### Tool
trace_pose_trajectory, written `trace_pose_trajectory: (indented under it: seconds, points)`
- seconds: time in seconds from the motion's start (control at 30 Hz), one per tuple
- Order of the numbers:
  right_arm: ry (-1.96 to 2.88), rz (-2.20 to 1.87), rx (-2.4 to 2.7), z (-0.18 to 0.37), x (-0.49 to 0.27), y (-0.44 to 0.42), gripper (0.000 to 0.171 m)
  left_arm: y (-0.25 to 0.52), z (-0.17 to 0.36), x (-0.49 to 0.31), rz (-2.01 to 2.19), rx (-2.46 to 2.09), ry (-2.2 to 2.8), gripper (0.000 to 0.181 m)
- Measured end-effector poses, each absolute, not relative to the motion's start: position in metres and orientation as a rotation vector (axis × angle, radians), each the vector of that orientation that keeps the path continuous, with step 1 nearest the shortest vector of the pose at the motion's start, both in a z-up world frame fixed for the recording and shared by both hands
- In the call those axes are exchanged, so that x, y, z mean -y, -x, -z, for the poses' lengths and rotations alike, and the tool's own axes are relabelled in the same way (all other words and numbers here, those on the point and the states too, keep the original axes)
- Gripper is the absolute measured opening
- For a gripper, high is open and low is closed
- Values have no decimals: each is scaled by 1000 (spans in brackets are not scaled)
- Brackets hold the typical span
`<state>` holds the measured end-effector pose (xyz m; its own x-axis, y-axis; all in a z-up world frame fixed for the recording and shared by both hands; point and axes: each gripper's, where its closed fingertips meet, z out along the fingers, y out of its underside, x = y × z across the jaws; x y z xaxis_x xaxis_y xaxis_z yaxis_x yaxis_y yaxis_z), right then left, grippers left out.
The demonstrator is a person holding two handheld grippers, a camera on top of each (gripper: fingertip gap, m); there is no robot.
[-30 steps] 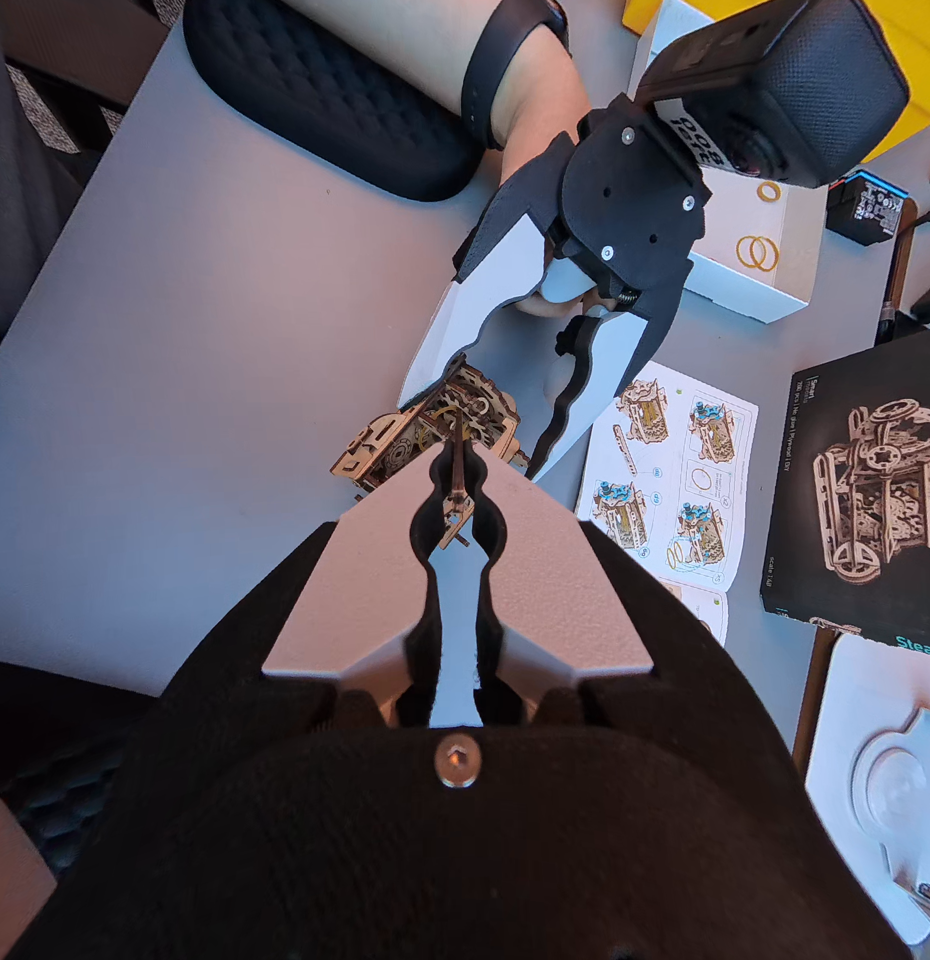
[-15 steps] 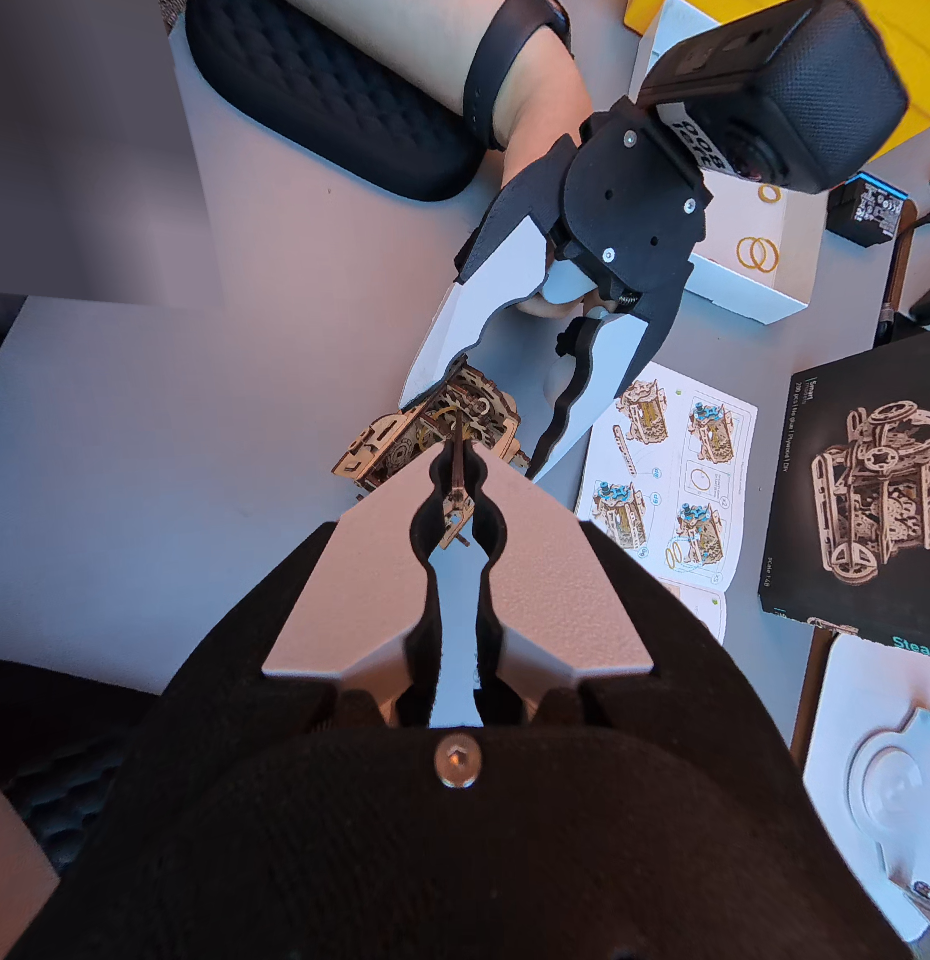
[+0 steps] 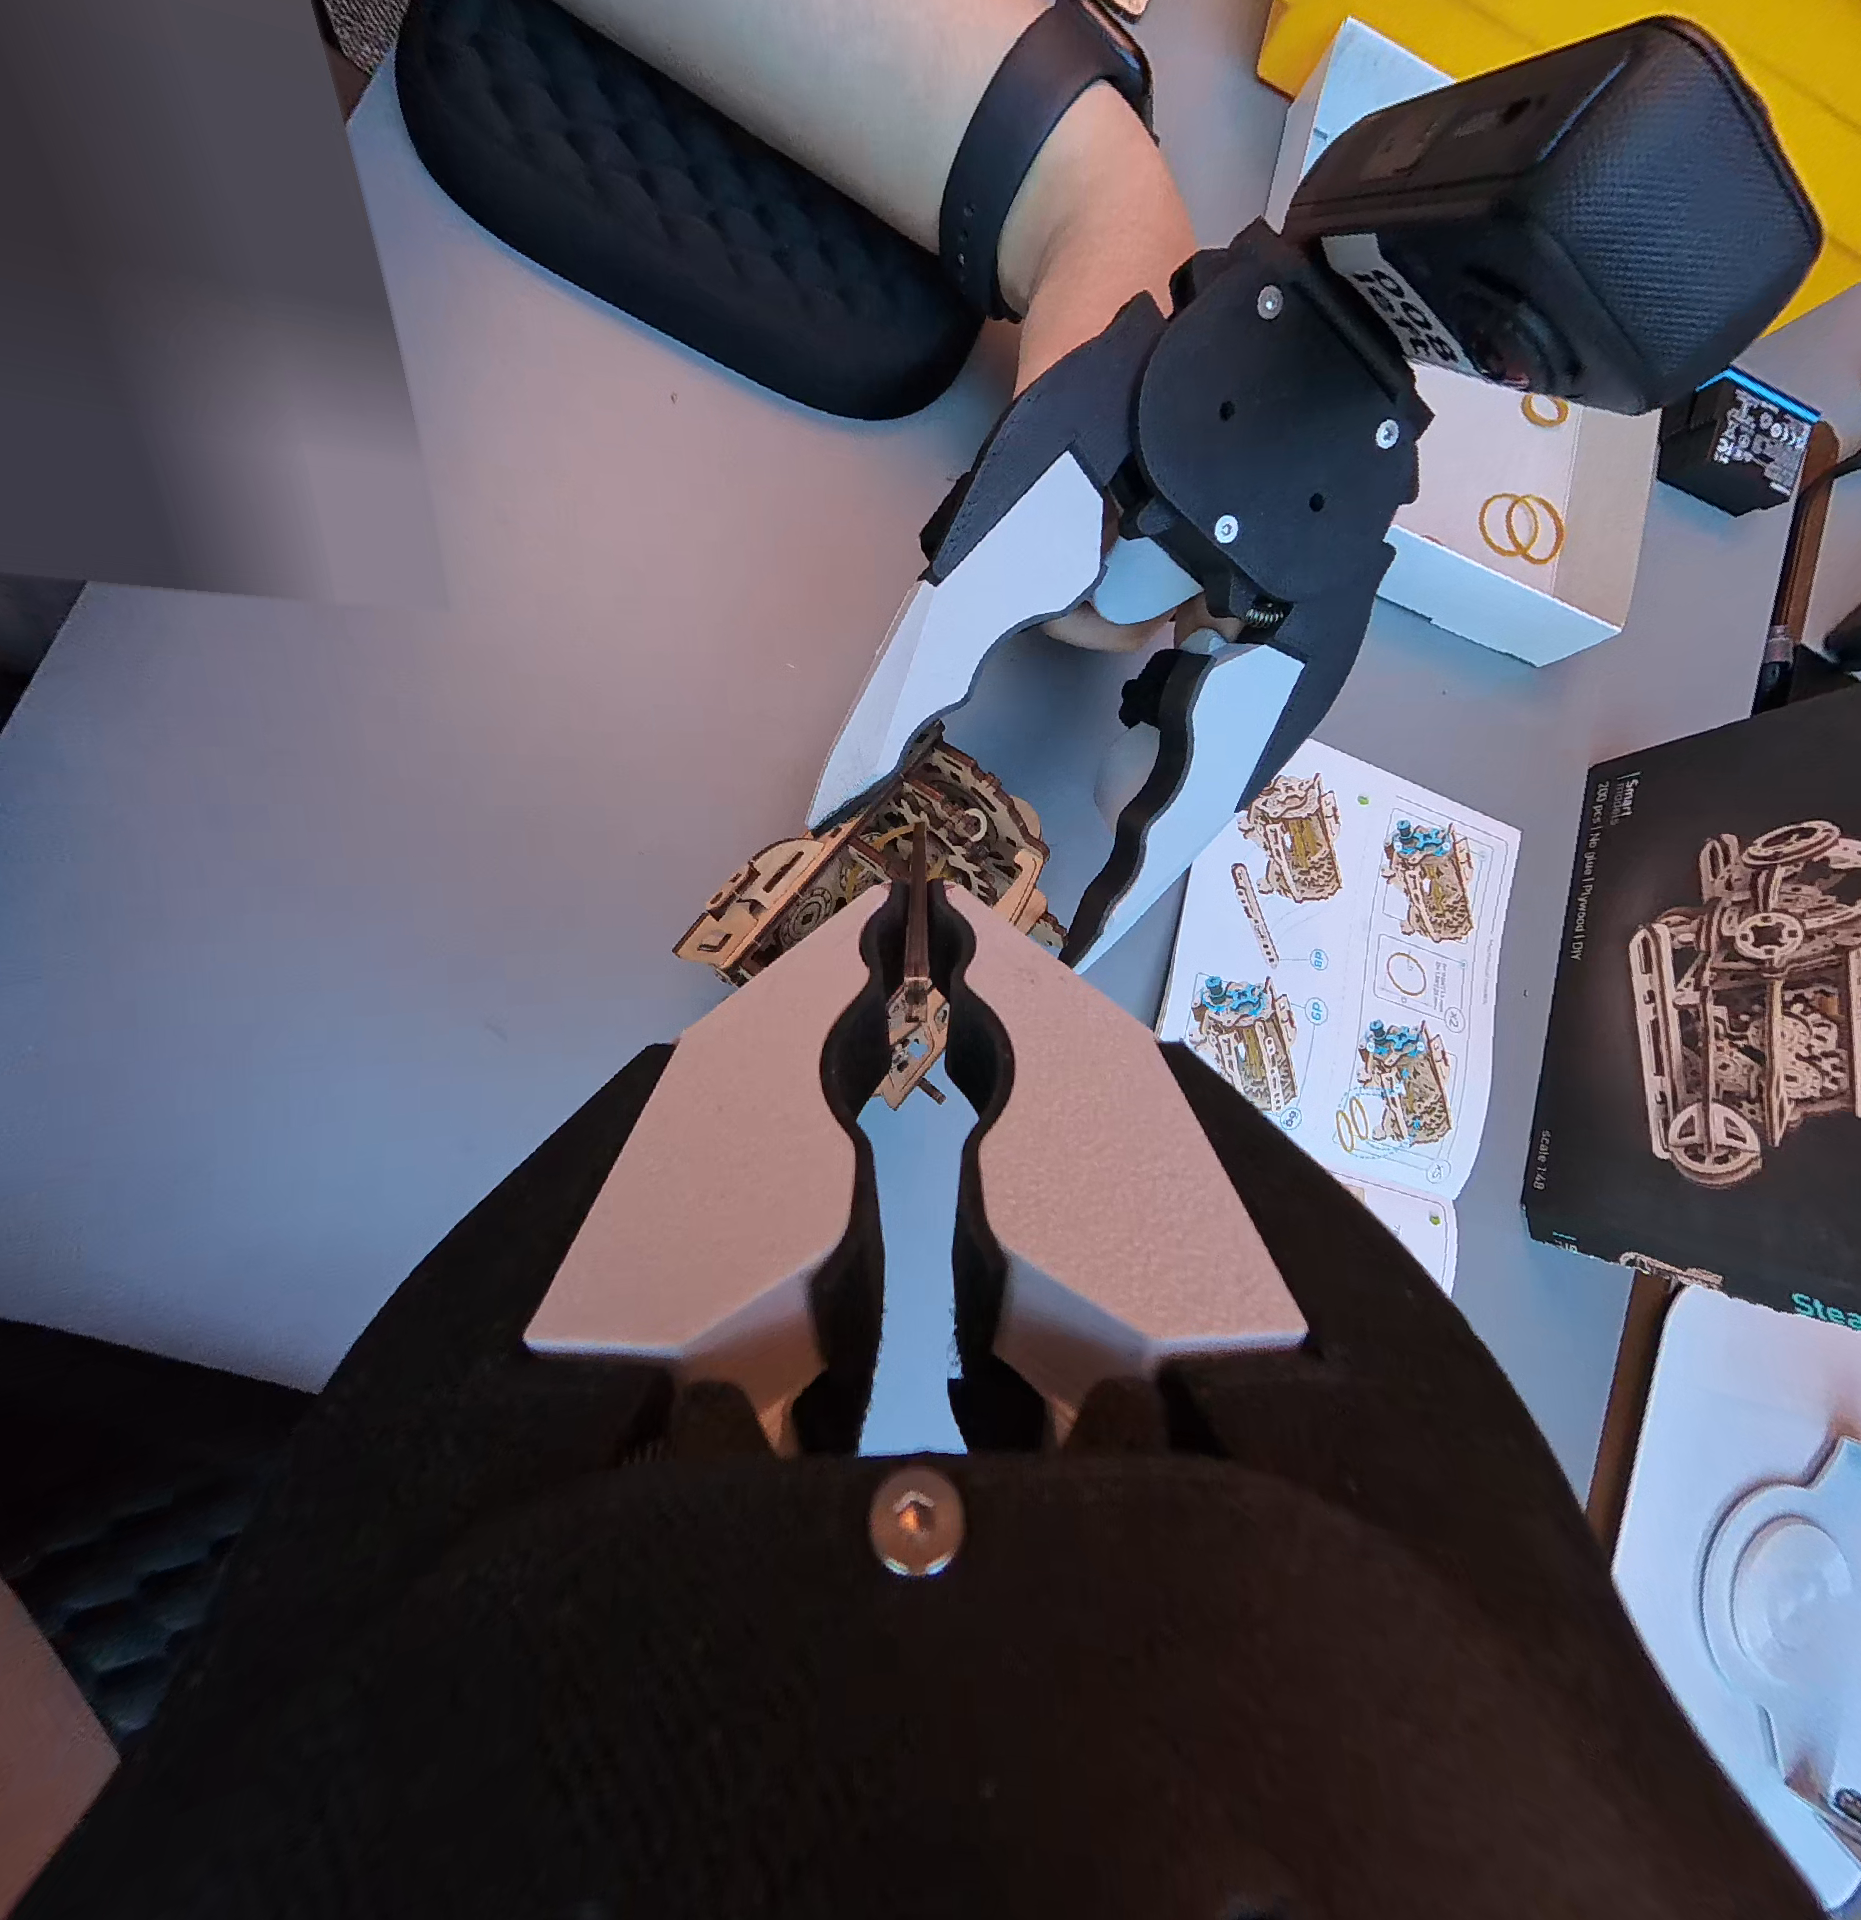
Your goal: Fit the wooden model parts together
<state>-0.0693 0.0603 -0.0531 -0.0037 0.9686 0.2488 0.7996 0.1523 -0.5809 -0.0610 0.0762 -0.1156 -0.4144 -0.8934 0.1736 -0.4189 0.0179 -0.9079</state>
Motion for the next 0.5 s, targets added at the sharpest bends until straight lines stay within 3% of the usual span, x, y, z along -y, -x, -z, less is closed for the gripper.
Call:
trace_pose_trajectory:
  seconds: [0.5]
  points:
    - [1715, -314, 1874, 61, -61, 70, 2, 61, 116, -76, 1382, -1847, 1337, 80]
